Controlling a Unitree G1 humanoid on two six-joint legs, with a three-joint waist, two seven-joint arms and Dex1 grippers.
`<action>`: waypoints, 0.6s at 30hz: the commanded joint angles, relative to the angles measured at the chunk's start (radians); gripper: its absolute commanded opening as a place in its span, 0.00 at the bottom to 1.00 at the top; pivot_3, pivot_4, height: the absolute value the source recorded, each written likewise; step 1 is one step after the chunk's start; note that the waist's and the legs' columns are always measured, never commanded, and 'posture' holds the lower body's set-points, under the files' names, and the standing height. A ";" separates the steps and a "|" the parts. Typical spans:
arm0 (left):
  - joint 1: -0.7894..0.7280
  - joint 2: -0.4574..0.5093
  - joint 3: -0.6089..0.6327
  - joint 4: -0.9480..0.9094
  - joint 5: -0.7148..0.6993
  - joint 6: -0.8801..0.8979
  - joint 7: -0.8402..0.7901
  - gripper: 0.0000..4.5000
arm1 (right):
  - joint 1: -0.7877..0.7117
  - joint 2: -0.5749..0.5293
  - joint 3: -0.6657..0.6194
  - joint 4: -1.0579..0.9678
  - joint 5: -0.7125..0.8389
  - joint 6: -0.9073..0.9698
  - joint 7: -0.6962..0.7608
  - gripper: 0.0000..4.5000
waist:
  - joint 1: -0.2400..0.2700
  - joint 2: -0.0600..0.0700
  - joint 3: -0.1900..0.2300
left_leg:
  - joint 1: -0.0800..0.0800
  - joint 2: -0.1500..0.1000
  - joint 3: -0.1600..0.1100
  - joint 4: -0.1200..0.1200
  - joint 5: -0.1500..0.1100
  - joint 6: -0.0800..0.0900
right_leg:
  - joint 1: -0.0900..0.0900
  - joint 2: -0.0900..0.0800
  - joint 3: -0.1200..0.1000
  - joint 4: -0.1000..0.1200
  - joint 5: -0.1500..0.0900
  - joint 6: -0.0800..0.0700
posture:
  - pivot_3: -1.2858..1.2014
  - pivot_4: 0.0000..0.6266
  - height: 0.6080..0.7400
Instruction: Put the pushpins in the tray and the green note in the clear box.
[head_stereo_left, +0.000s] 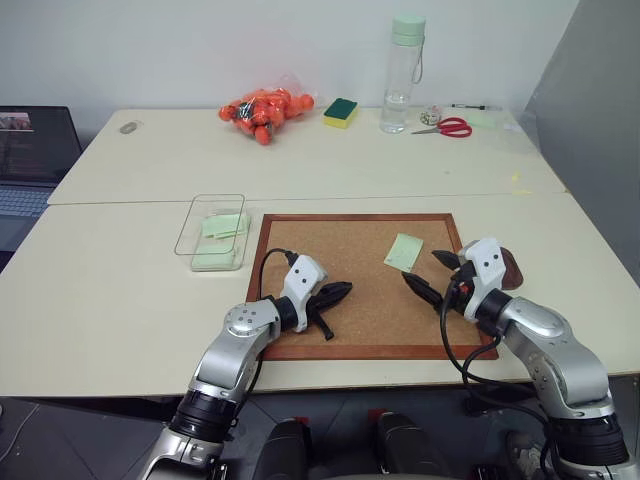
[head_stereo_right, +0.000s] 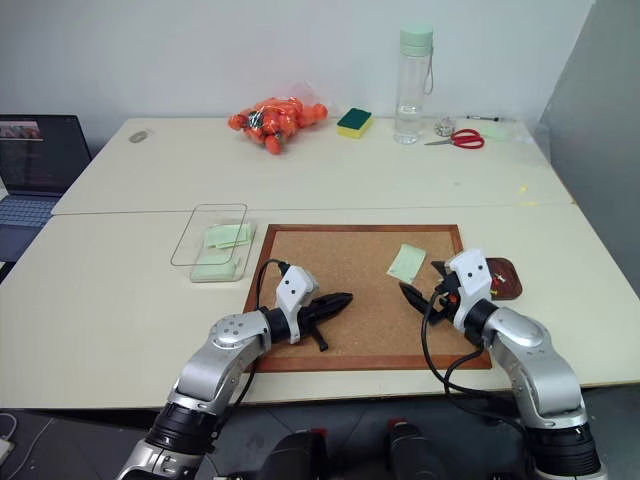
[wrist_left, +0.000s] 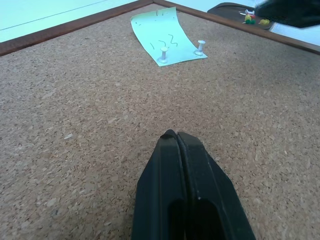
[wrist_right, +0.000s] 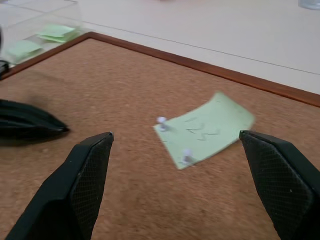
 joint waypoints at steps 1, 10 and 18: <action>0.025 -0.007 -0.040 0.024 0.001 0.030 -0.016 0.00 | -0.021 0.007 0.029 0.061 -0.007 -0.074 0.053 0.95 | 0.001 0.000 0.000 | 0.000 0.000 0.000 0.000 0.000 0.000 | 0.000 0.000 0.000 0.000 0.000 0.000 | 0.52 0.24 1.00; 0.023 -0.007 -0.037 0.021 0.002 0.032 -0.011 0.00 | -0.096 0.039 0.057 0.280 -0.059 -0.207 0.076 0.95 | 0.003 0.000 0.000 | 0.000 -0.001 0.000 0.000 0.000 0.000 | 0.000 0.000 0.000 0.000 0.000 0.000 | 0.52 0.24 1.00; 0.031 -0.004 -0.033 0.013 0.003 0.034 -0.005 0.00 | -0.125 0.070 0.059 0.346 -0.054 -0.239 0.075 0.75 | 0.002 0.000 0.000 | 0.000 -0.001 0.000 0.000 0.000 0.000 | 0.000 0.000 0.000 0.000 0.000 0.000 | 0.52 0.24 1.00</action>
